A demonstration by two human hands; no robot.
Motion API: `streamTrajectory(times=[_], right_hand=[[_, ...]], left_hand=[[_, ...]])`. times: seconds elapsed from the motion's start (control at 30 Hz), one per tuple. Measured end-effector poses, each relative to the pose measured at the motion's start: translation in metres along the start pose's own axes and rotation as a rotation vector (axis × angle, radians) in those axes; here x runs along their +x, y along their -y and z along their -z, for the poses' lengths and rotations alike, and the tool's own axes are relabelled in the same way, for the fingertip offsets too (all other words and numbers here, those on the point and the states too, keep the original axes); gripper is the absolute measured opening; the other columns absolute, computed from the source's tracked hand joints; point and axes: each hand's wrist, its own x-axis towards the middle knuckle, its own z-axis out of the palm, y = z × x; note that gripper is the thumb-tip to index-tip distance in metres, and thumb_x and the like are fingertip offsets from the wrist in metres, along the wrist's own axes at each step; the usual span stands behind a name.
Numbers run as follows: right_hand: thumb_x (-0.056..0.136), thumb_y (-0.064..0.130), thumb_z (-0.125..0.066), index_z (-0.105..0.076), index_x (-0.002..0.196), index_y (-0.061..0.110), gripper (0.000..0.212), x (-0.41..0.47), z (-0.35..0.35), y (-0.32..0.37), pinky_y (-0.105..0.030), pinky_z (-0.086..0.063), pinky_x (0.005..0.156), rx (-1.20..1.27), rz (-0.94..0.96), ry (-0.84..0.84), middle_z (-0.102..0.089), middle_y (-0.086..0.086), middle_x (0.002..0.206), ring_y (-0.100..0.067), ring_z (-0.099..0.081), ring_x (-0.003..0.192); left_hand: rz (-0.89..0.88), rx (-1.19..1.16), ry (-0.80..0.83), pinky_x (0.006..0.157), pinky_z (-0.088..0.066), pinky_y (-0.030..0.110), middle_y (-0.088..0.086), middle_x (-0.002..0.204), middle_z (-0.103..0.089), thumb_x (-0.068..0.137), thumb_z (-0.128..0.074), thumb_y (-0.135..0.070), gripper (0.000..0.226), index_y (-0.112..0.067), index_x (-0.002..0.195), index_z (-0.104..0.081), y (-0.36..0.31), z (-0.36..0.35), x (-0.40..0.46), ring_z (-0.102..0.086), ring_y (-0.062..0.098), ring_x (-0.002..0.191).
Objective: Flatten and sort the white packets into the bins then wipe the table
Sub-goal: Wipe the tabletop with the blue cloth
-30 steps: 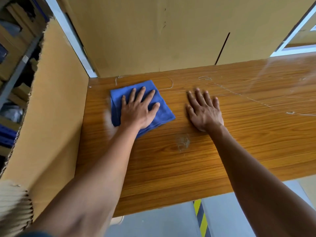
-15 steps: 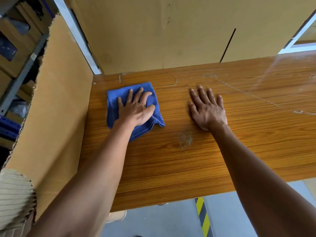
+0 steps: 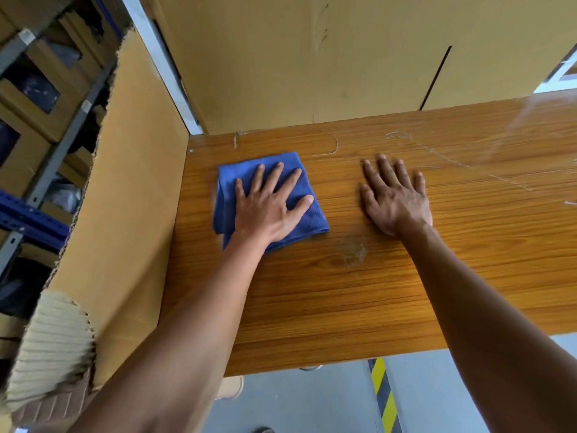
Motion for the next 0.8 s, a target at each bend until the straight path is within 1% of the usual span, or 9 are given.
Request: streamTrajectory(times=[0.1, 0.2, 0.27, 0.4, 0.47, 0.53, 0.6, 0.7, 0.8], right_hand=[[0.104, 0.064, -0.005, 0.010, 0.163, 0.043, 0.064, 0.000, -0.002, -0.002, -0.057, 0.002, 0.128, -0.013, 0.005, 0.000, 0.015, 0.010, 0.172, -0.022, 0.012, 0.160], [0.104, 0.065, -0.004, 0.012, 0.162, 0.044, 0.064, 0.002, -0.004, -0.003, -0.056, 0.003, 0.128, -0.018, 0.010, -0.005, 0.017, 0.011, 0.171, -0.022, 0.014, 0.159], [0.104, 0.064, -0.004, 0.012, 0.162, 0.044, 0.064, 0.002, -0.003, -0.003, -0.056, 0.004, 0.128, -0.026, 0.006, 0.003, 0.017, 0.010, 0.171, -0.022, 0.014, 0.159], [0.104, 0.064, -0.005, 0.011, 0.163, 0.042, 0.065, -0.006, 0.001, 0.005, -0.058, 0.003, 0.127, -0.002, -0.002, 0.011, 0.016, 0.008, 0.172, -0.023, 0.014, 0.159], [0.103, 0.066, -0.005, 0.009, 0.164, 0.041, 0.066, -0.011, 0.001, 0.012, -0.059, 0.004, 0.127, 0.004, 0.003, 0.013, 0.015, 0.008, 0.173, -0.023, 0.014, 0.159], [0.103, 0.067, -0.005, 0.009, 0.164, 0.041, 0.068, -0.015, -0.001, 0.019, -0.059, 0.004, 0.127, 0.004, 0.004, 0.018, 0.014, 0.008, 0.173, -0.023, 0.014, 0.159], [0.103, 0.068, -0.004, 0.009, 0.164, 0.041, 0.068, -0.017, -0.002, 0.024, -0.059, 0.004, 0.127, 0.006, 0.007, 0.015, 0.015, 0.008, 0.173, -0.023, 0.014, 0.159], [0.102, 0.069, -0.004, 0.010, 0.163, 0.042, 0.068, -0.025, -0.008, 0.033, -0.058, 0.005, 0.127, -0.001, 0.042, 0.011, 0.015, 0.008, 0.172, -0.023, 0.013, 0.160], [0.102, 0.069, -0.005, 0.008, 0.164, 0.041, 0.069, -0.035, -0.010, 0.042, -0.058, 0.005, 0.127, -0.002, 0.050, 0.024, 0.014, 0.007, 0.173, -0.023, 0.013, 0.160]], left_hand=[[0.041, -0.014, -0.013, 0.123, 0.003, 0.070, -0.014, 0.176, -0.001, 0.090, -0.011, -0.091, 0.081, -0.055, 0.163, -0.010, 0.009, 0.012, 0.051, 0.003, 0.024, 0.163], [0.083, 0.004, 0.036, 0.123, 0.001, 0.070, -0.014, 0.176, 0.000, 0.087, -0.008, -0.093, 0.086, -0.054, 0.163, -0.007, 0.021, 0.025, 0.097, 0.004, 0.025, 0.163], [0.090, 0.013, 0.053, 0.124, 0.002, 0.069, -0.014, 0.176, 0.002, 0.087, -0.007, -0.093, 0.085, -0.054, 0.163, -0.005, 0.021, 0.023, 0.093, 0.005, 0.025, 0.163], [0.084, -0.017, -0.003, 0.124, 0.003, 0.069, -0.014, 0.176, 0.001, 0.089, -0.006, -0.092, 0.082, -0.055, 0.163, -0.005, 0.019, 0.009, 0.015, 0.005, 0.024, 0.163], [0.092, -0.016, -0.016, 0.124, 0.003, 0.069, -0.014, 0.176, 0.000, 0.089, -0.006, -0.092, 0.082, -0.055, 0.163, -0.006, 0.022, 0.005, -0.004, 0.005, 0.023, 0.163], [0.123, -0.014, -0.016, 0.124, 0.003, 0.070, -0.013, 0.176, 0.000, 0.089, -0.007, -0.092, 0.083, -0.054, 0.163, -0.007, 0.025, 0.008, 0.006, 0.004, 0.024, 0.163], [0.167, -0.028, -0.026, 0.124, 0.004, 0.070, -0.012, 0.177, 0.000, 0.089, -0.009, -0.091, 0.083, -0.054, 0.163, -0.008, 0.032, 0.016, 0.038, 0.005, 0.026, 0.163], [0.208, -0.029, 0.009, 0.124, 0.003, 0.069, -0.012, 0.177, 0.002, 0.090, -0.011, -0.091, 0.084, -0.053, 0.164, -0.006, 0.047, 0.029, 0.078, 0.006, 0.026, 0.163], [0.211, -0.035, 0.025, 0.124, 0.003, 0.069, -0.012, 0.177, 0.002, 0.091, -0.010, -0.090, 0.083, -0.052, 0.164, -0.006, 0.050, 0.030, 0.066, 0.006, 0.025, 0.163]])
